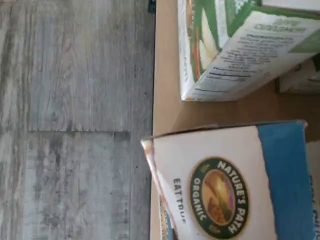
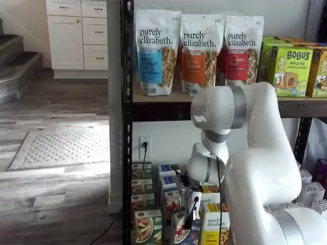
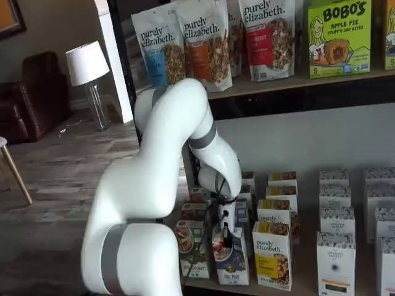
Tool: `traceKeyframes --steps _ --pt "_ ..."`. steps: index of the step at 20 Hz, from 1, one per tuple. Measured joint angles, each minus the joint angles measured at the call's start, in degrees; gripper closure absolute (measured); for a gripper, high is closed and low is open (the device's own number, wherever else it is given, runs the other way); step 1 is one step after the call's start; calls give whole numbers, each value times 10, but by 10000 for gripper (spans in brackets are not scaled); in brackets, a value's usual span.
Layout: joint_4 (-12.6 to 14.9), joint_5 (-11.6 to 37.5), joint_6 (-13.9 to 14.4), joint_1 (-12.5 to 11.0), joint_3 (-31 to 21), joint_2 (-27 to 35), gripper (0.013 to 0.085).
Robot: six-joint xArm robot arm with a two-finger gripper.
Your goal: Pick up the blue and white box that is on the bottom shelf, the second box from the left
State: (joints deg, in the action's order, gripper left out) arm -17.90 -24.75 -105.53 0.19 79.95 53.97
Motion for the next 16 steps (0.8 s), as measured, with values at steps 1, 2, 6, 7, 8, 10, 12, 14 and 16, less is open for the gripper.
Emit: traceKeyframes --steps 1,2,6,7,8,10,12,14,16 --pt "0 3 0 1 -8 -5 610" --pt "0 6 0 2 -15 -10 610" --pt "-14 19 -7 9 -62 -42 610" --pt "-18 23 -9 11 -74 -51 610" --pt "-19 27 -9 13 -88 -60 610" --pt "-20 35 -7 17 -113 -78 610" --pt "-13 51 3 22 -144 -97 610" --pt "1 69 18 27 -178 -118 610" --pt "10 83 30 30 -209 -137 610"
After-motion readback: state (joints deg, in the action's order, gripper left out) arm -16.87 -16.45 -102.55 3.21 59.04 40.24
